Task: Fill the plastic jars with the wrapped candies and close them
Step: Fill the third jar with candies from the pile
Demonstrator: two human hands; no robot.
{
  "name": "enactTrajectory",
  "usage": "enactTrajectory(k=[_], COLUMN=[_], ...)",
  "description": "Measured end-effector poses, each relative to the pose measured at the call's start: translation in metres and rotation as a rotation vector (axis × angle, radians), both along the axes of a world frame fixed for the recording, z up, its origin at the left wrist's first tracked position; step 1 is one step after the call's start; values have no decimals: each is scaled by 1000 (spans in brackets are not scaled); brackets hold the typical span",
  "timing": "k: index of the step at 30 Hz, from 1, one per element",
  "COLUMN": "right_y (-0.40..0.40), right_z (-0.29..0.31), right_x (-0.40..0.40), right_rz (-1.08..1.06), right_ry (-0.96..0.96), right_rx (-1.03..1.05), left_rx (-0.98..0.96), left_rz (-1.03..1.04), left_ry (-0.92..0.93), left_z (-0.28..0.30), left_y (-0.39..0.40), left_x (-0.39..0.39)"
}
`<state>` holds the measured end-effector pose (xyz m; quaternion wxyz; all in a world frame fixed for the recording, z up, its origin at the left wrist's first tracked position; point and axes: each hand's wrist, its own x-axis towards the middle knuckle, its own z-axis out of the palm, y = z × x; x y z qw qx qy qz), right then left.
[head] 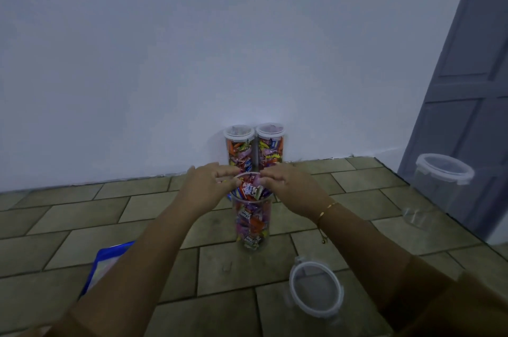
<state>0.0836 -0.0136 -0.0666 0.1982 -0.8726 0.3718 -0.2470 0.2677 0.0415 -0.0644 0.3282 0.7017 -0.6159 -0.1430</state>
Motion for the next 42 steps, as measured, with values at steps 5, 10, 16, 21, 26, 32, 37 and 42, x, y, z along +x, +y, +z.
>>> enactTrajectory(k=[5,10,16,21,26,32,37,42], right_y=[1,2,-11,-24,-26,-33,-53,-78], right_z=[-4,12,29,21,21,34,59,37], right_x=[7,15,34,51,48,28,-2,-20], right_rz=[13,-52,-31,-5,4,74,88,-107], right_ry=[400,603,689,880,773,583,297,78], right_rx=[-63,-81,-15,3,-20,-33,188,243], left_rx=[232,351,501,581,611,416,209,-31], left_rz=[20,33,29,-1,9,34,93,226], left_ry=[-514,-748,-996,-1023,-972,-861,-438,-149], left_z=[5,14,17,15,16,16,32,35], left_y=[-14,-31,-50,-54,-51,-40,-29,-34], left_x=[-14,-26,-43,-51,-51,-44,-32,-12])
